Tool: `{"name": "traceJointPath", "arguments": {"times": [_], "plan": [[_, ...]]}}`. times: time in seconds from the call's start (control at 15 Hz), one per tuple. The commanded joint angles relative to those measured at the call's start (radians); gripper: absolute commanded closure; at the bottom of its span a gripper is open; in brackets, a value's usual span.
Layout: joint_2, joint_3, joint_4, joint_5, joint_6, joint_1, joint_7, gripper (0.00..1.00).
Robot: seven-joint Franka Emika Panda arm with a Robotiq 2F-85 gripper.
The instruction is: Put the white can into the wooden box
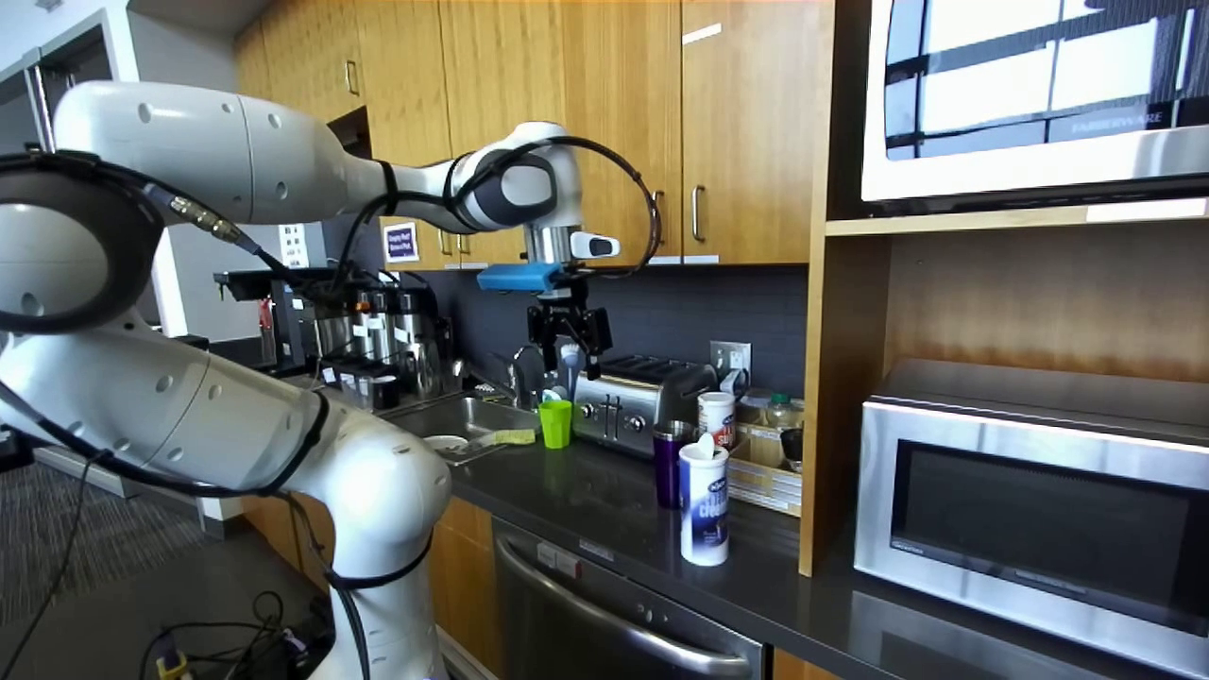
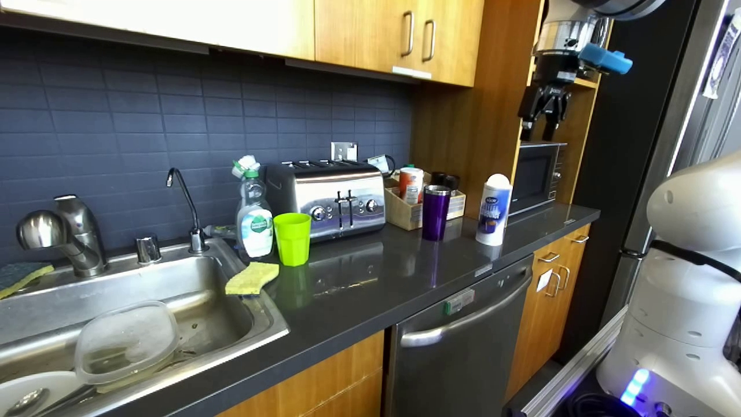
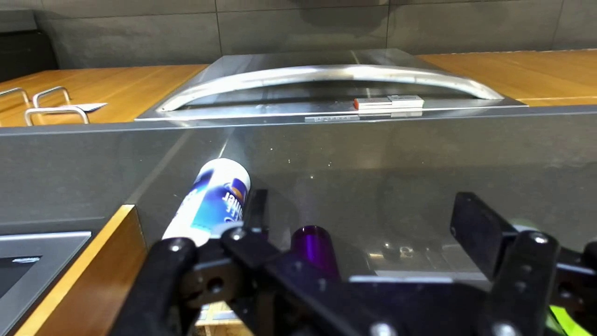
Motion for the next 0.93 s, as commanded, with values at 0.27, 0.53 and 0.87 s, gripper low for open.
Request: {"name": "traceJointPath", "arguments": {"times": [0.27,0.53,0.87], "plan": [[-0.071,-0.053,0.008,-0.016,-0.096,-0.015,-0.037,0.00],[-0.058,-0.052,0.003,0.003,-0.074,-0.009,-0.022,0.00],[-0.059,-0.052,0.003,0.003,-0.075,-0.009,-0.023,0.00]]}}
